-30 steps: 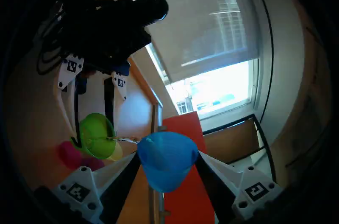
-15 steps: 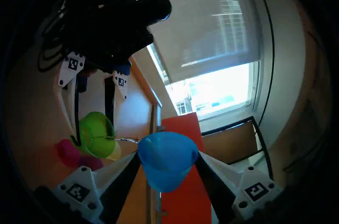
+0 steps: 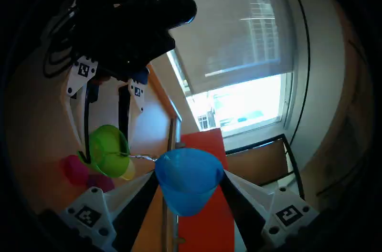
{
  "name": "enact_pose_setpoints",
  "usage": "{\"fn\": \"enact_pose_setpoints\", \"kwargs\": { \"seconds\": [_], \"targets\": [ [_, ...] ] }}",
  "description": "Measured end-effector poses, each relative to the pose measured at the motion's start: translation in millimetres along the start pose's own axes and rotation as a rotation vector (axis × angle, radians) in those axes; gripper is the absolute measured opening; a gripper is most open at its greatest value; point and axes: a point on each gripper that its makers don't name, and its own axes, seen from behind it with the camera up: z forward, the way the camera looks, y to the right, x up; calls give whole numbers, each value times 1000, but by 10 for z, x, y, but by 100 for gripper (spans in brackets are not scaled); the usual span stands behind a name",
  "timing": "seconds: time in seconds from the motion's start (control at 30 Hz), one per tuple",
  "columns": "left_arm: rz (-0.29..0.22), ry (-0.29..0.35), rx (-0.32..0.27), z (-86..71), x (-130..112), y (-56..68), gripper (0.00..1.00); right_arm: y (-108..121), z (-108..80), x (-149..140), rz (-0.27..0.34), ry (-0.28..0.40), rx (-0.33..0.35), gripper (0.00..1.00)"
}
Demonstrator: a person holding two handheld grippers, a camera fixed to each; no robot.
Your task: Pour water
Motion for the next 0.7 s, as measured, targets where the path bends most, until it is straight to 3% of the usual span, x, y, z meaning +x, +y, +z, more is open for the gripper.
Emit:
{"fn": "enact_pose_setpoints", "kwargs": {
  "seconds": [0.7],
  "targets": [
    [1,2,1,-1,5,-2,88,4,65,12,-59,-3,-1,91]
  ]
}}
